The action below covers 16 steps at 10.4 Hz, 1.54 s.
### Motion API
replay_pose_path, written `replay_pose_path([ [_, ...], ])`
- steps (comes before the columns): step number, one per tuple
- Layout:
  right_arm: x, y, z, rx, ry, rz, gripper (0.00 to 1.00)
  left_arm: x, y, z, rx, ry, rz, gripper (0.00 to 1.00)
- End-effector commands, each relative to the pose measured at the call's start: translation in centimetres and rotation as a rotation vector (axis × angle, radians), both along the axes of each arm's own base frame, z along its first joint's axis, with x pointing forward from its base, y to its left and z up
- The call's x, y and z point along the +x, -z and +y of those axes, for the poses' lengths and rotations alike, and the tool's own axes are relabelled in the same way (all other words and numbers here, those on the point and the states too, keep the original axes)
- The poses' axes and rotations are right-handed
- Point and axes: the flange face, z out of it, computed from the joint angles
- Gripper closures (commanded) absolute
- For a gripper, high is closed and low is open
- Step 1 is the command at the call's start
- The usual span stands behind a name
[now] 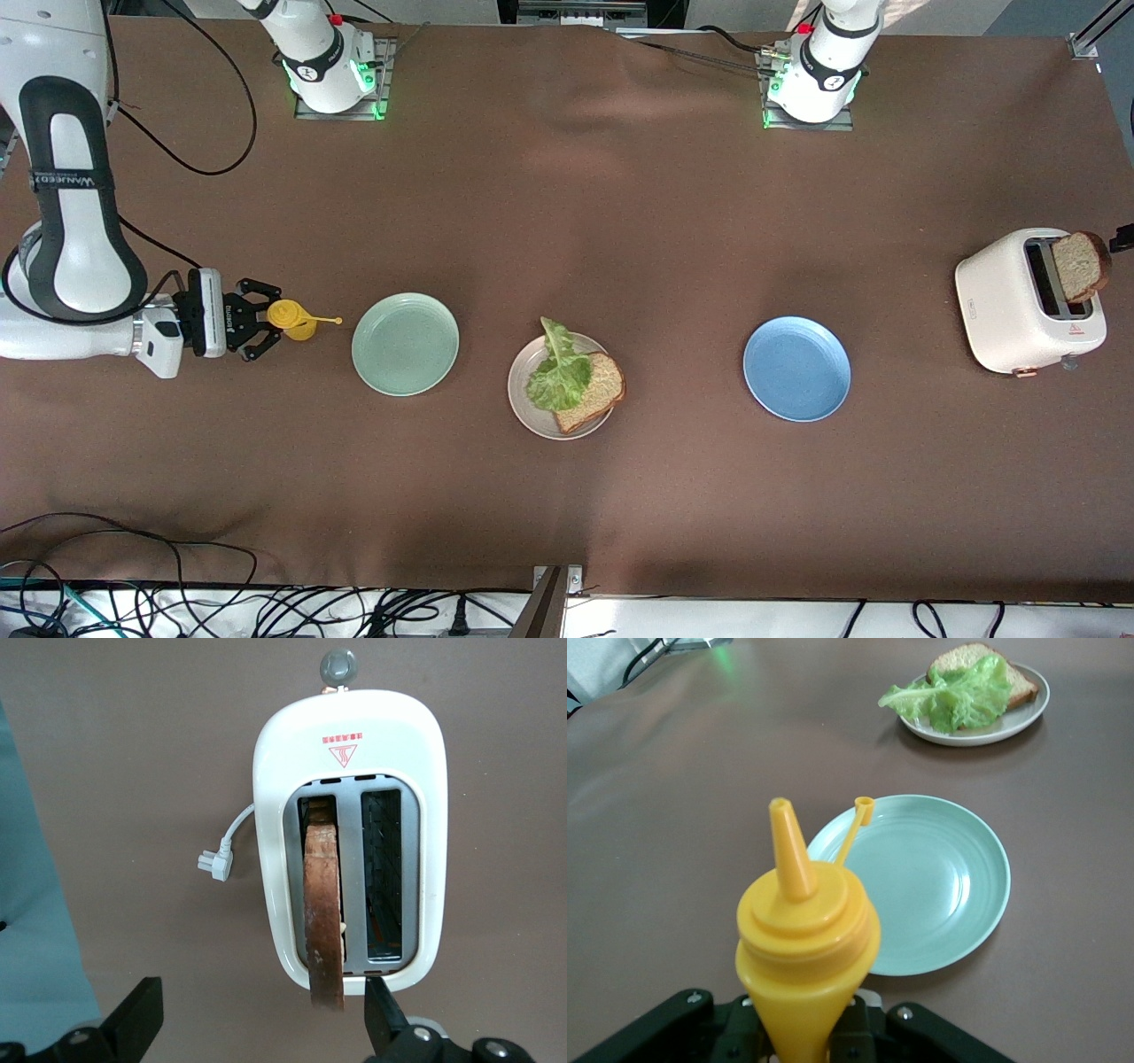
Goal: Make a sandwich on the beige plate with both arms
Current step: 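Lower the mustard by the mint plate while the left gripper grasps bread, then release the mustard with the right gripper while the left gripper lifts bread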
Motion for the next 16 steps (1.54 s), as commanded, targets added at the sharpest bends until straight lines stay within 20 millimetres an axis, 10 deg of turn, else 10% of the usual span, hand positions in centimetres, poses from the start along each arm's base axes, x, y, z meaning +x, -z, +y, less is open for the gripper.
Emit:
replay_pose_path([
  [1, -1.1, 3.6, -0.2, 0.114, -0.02, -0.038, 1.0, 0.9, 0.1, -0.3, -0.039, -0.028, -0.028, 0.0],
  [4, -1.8, 5.5, -0.4, 0.164, -0.02, -0.06, 0.89, 1.0, 1.5, -0.2, -0.061, -0.05, -0.018, 0.0],
  [5, -1.9, 5.6, -0.5, 0.161, -0.009, -0.048, 0.01, 1.1, 2.0, -0.3, -0.081, -0.058, -0.021, 0.0],
  [12, -2.0, 4.1, -4.8, 0.067, -0.011, -0.062, 0.0, 0.6, 5.7, 1.6, -0.124, -0.105, -0.017, 0.0],
  [16, -1.9, -1.5, -8.9, -0.159, 0.061, -0.033, 0.0, 0.7, 5.8, 1.4, -0.129, -0.106, -0.015, 0.0],
])
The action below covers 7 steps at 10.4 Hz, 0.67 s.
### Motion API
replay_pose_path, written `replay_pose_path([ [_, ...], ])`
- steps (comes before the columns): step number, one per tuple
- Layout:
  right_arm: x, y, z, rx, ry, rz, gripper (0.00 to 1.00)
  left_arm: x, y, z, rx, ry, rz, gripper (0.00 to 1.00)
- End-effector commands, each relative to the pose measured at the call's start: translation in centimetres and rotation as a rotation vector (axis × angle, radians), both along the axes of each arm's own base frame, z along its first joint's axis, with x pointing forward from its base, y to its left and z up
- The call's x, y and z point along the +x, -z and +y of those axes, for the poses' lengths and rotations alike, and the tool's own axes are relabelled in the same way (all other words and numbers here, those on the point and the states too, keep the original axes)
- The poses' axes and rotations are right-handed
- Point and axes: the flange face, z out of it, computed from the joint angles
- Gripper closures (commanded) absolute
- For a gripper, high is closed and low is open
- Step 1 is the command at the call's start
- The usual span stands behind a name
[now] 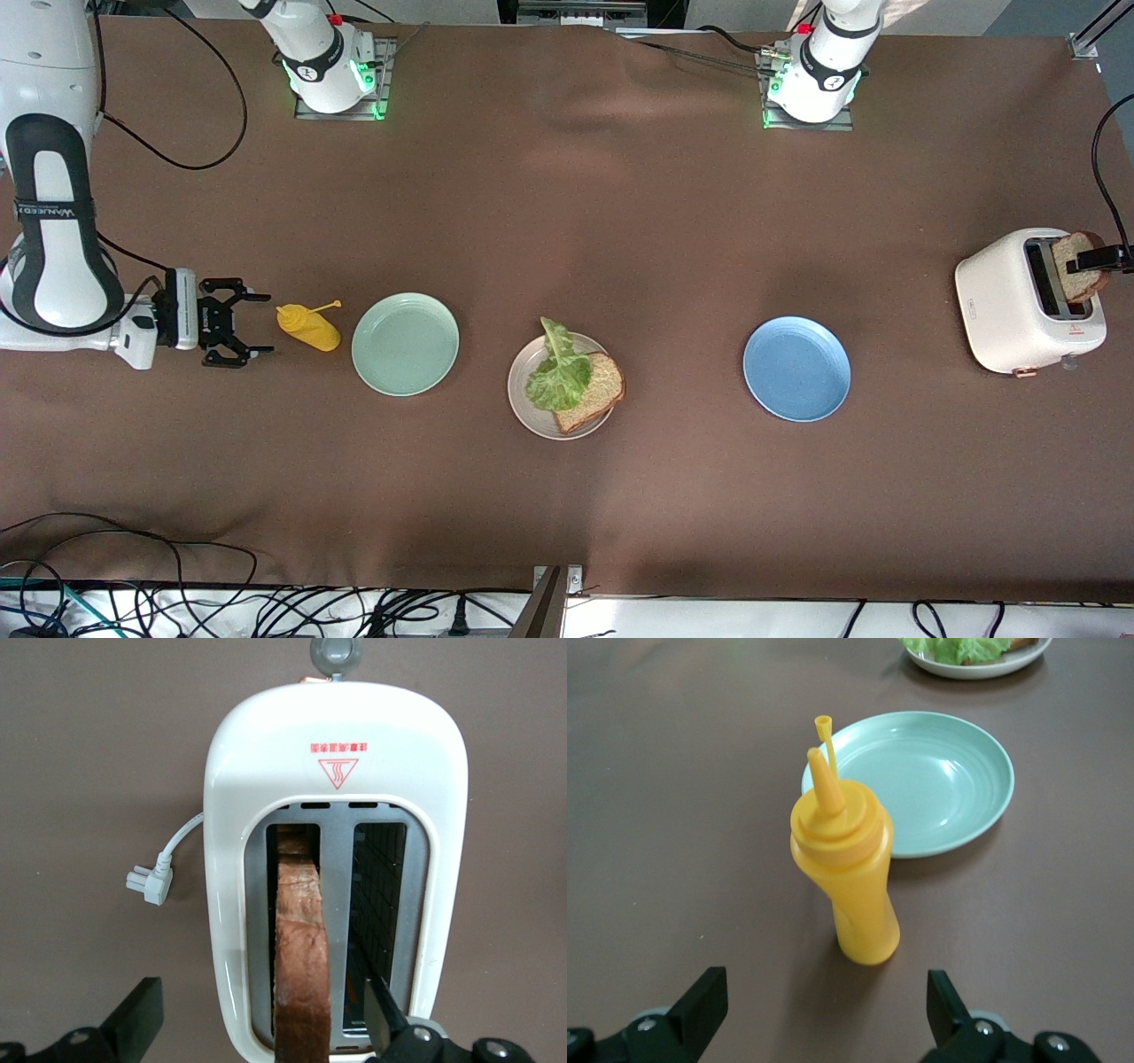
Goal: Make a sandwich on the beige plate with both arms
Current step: 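Release the mustard with the right gripper while the left gripper lifts bread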
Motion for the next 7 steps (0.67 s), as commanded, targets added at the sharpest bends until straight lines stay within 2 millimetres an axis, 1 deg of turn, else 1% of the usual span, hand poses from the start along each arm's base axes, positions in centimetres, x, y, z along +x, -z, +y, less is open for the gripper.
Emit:
replay_pose_path([
  [1, -0.3, -5.0, -0.9, -0.119, 0.094, 0.055, 0.0, 0.5, -0.5, 0.0, -0.014, -0.007, -0.017, 0.09],
  [2, -0.4, -7.2, -1.2, -0.173, 0.16, 0.094, 0.0, 0.4, -0.6, 0.1, -0.017, 0.003, -0.016, 0.4],
  [3, -0.4, -9.7, -1.0, -0.225, 0.219, 0.121, 0.0, 0.5, -0.7, -0.1, -0.016, 0.007, -0.015, 0.77],
  [4, -0.5, -11.7, -0.5, -0.281, 0.281, 0.154, 0.0, 0.7, -0.8, -0.4, -0.014, 0.016, -0.014, 1.0],
  [7, -1.0, -17.3, 1.5, -0.438, 0.5, 0.237, 0.0, 0.2, -0.8, -0.2, -0.035, 0.032, 0.006, 1.0],
])
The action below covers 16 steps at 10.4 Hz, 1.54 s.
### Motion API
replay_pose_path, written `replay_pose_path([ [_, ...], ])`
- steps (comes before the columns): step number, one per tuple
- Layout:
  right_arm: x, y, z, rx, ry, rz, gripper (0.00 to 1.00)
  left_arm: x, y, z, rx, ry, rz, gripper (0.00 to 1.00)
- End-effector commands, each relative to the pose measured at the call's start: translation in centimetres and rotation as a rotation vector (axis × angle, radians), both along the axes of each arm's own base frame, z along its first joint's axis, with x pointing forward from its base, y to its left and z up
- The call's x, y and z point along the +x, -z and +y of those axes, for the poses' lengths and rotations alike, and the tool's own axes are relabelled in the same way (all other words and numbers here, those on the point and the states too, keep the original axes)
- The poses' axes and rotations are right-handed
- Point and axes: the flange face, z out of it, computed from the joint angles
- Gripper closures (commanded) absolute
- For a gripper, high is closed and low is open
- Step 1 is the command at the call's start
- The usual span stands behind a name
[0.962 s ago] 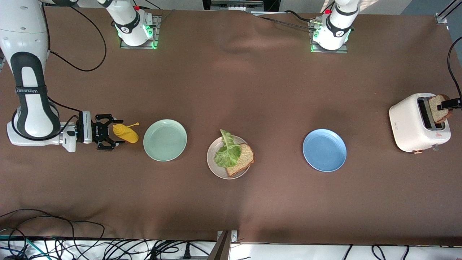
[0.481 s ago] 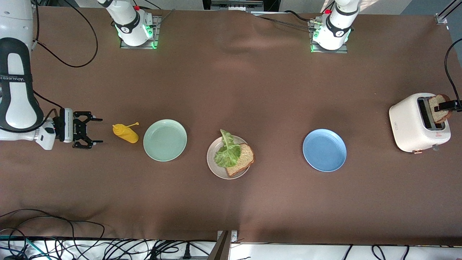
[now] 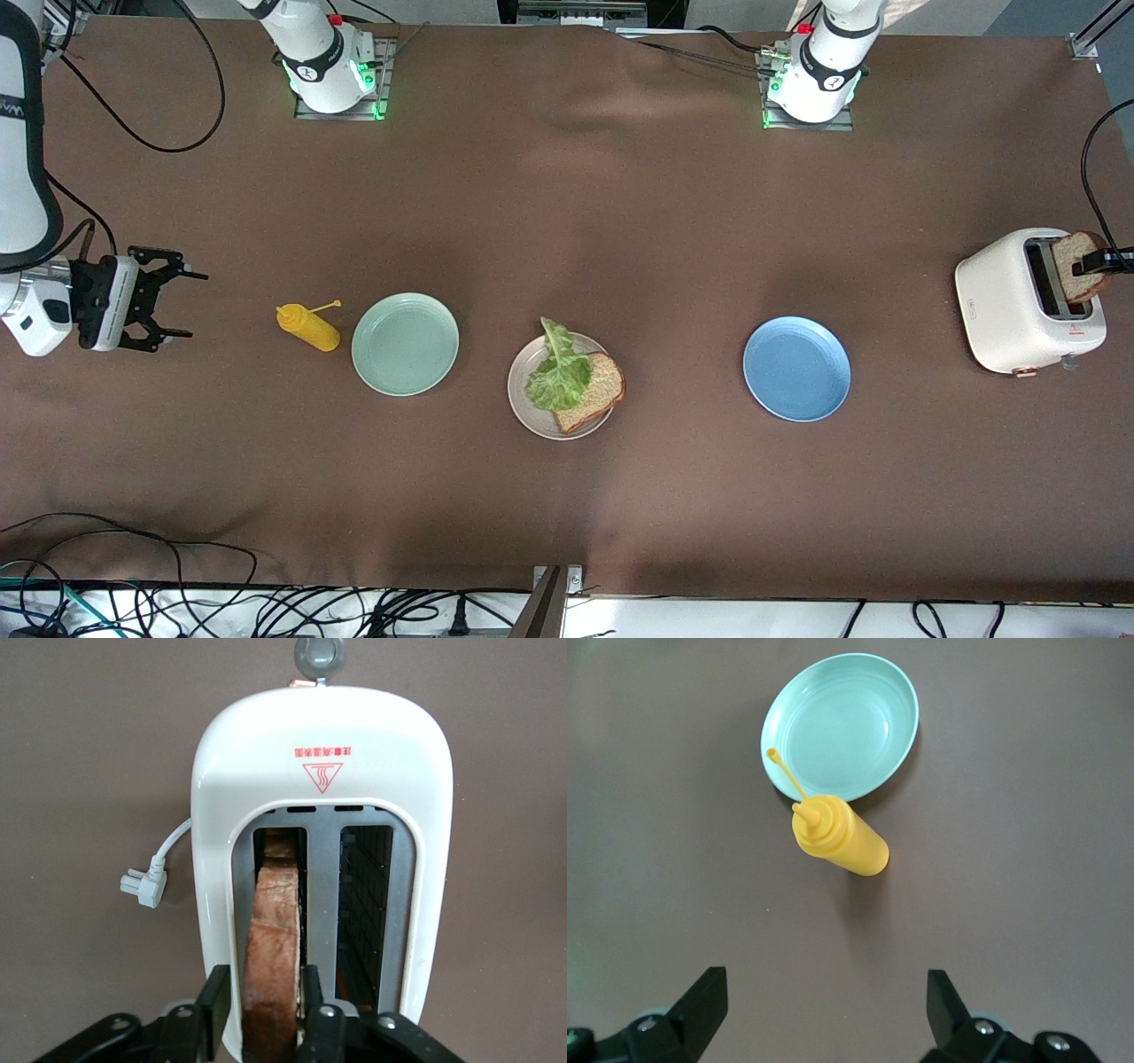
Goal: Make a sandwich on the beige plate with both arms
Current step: 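Release the mustard with the right gripper while the left gripper lifts bread, then carry the bread slice from the toaster over the beige plate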
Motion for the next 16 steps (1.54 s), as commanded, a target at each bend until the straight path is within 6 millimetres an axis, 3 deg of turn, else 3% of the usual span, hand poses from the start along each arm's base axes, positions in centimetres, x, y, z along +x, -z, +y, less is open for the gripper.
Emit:
replay_pose_path([
  [1, -1.0, -3.8, 1.9, -0.123, 0.169, 0.055, 0.0, 0.0, -0.9, -0.1, -0.041, 0.043, 0.005, 1.0],
  [2, -1.3, -5.2, 2.4, -0.172, 0.267, 0.079, 0.0, 0.4, -2.1, -0.2, -0.042, 0.048, -0.005, 1.0],
  [3, -1.6, -6.6, 3.0, -0.221, 0.339, 0.089, 0.0, 1.0, -4.7, -0.6, -0.051, 0.054, 0.008, 1.0],
  [5, -2.4, -8.7, 3.6, -0.25, 0.381, 0.097, 0.0, 2.9, -9.5, -3.4, -0.102, 0.078, 0.011, 1.0],
  [6, -3.5, -10.4, 3.6, -0.276, 0.463, 0.126, 0.0, 3.5, -11.0, -4.6, -0.122, 0.079, 0.016, 1.0],
  [9, -6.3, -16.4, 7.8, -0.479, 0.753, 0.135, 0.0, 5.3, -15.8, -10.5, -0.172, 0.042, 0.013, 1.0],
  [12, -7.2, -18.5, 10.2, -0.566, 1.058, 0.127, 0.0, 7.3, -16.9, -16.9, -0.367, -0.031, -0.031, 1.0],
  [14, -7.0, -18.7, 10.2, -0.555, 1.154, 0.145, 0.0, 9.5, -16.3, -23.9, -0.464, -0.055, 0.001, 1.0],
  [16, -6.5, -19.7, 9.4, -0.518, 1.195, 0.152, 0.0, 10.8, -14.6, -28.0, -0.498, -0.101, 0.053, 1.0],
])
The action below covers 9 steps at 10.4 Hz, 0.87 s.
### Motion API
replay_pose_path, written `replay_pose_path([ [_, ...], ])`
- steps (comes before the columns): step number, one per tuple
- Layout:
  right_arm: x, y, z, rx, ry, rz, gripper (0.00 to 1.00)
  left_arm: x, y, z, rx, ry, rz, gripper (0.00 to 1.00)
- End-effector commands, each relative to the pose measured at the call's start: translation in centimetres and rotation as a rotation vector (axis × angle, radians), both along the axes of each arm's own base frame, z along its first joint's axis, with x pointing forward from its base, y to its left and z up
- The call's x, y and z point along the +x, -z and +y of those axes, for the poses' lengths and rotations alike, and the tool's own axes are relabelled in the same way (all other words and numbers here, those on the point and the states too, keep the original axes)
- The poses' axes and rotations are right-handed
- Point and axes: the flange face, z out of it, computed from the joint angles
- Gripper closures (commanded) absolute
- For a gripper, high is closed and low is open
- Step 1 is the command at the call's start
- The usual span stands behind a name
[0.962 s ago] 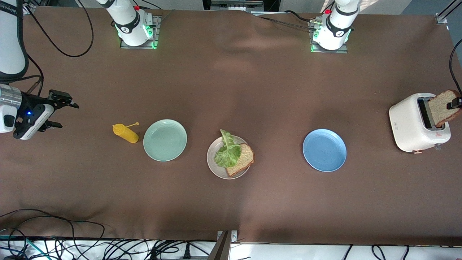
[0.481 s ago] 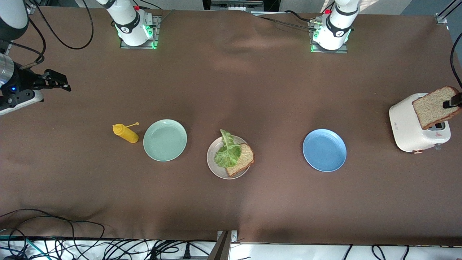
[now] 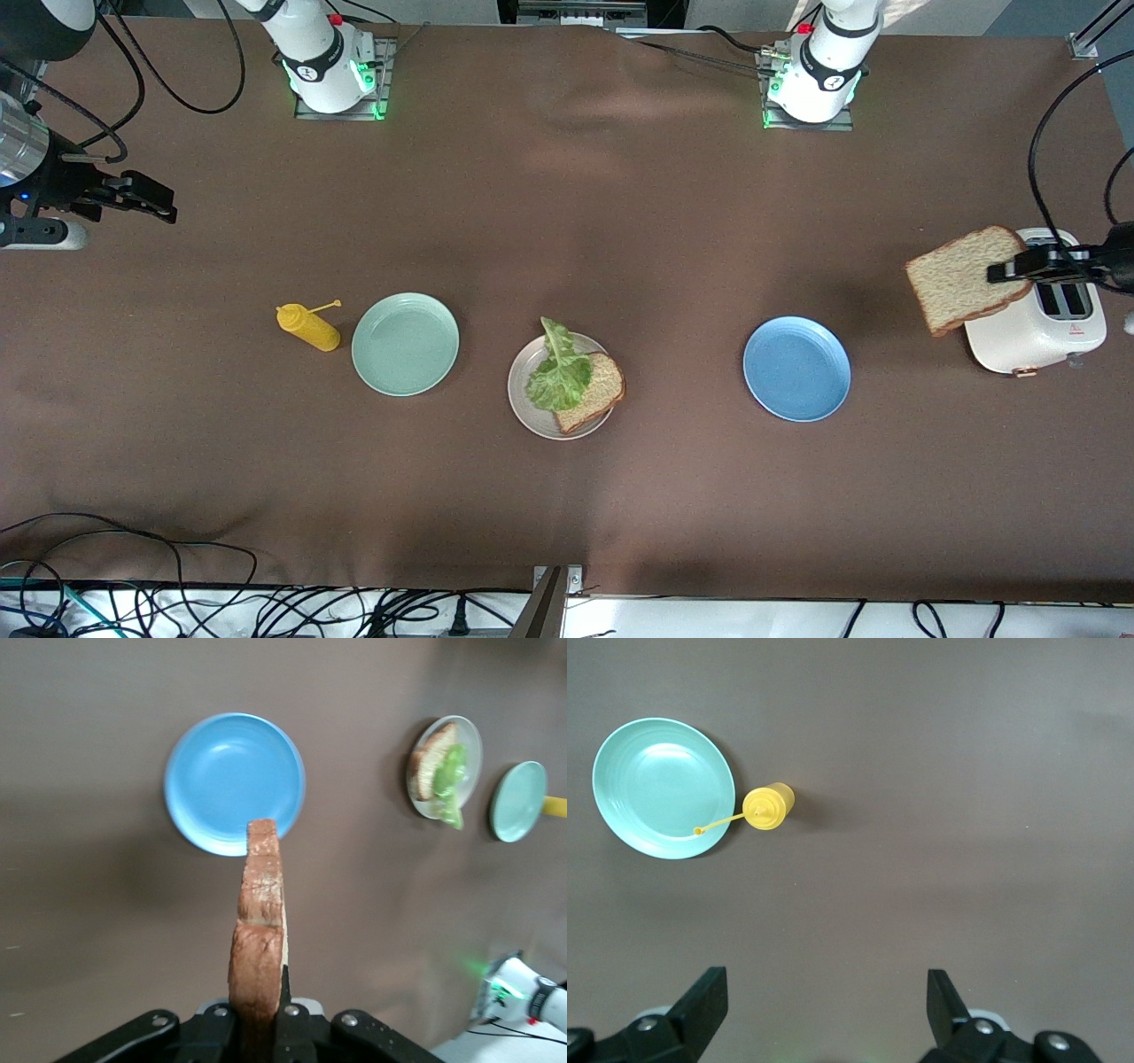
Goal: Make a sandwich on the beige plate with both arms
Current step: 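Carry the bread slice from the toaster over the beige plate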
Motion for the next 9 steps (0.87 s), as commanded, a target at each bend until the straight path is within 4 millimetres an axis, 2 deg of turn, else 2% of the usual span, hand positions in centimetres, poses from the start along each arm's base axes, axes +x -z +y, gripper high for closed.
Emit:
replay_pose_path([
  [1, 0.3, -0.5, -2.2, 0.043, 0.074, -0.024, 0.0, 1.7, 1.1, -4.2, -0.017, -0.051, 0.028, 1.0],
  [3, 0.6, -0.4, -2.0, 0.069, 0.053, -0.026, 0.0, 3.0, 2.6, -7.4, -0.013, -0.085, 0.041, 1.0],
  [4, 0.5, -0.7, -1.4, 0.075, 0.057, -0.026, 0.0, 3.4, 2.5, -11.0, -0.03, -0.101, 0.044, 1.0],
  [5, 0.7, -1.6, -1.4, 0.076, 0.055, -0.049, 0.0, 3.6, 2.9, -15.3, -0.018, -0.116, 0.055, 1.0],
  [6, 0.9, -2.7, -1.0, 0.075, 0.048, -0.065, 0.0, 3.6, 3.3, -18.6, -0.006, -0.136, 0.075, 1.0],
  [9, 0.8, -3.1, -0.3, 0.076, 0.031, -0.068, 0.0, 3.4, 4.1, -28.1, -0.043, -0.215, 0.104, 1.0],
])
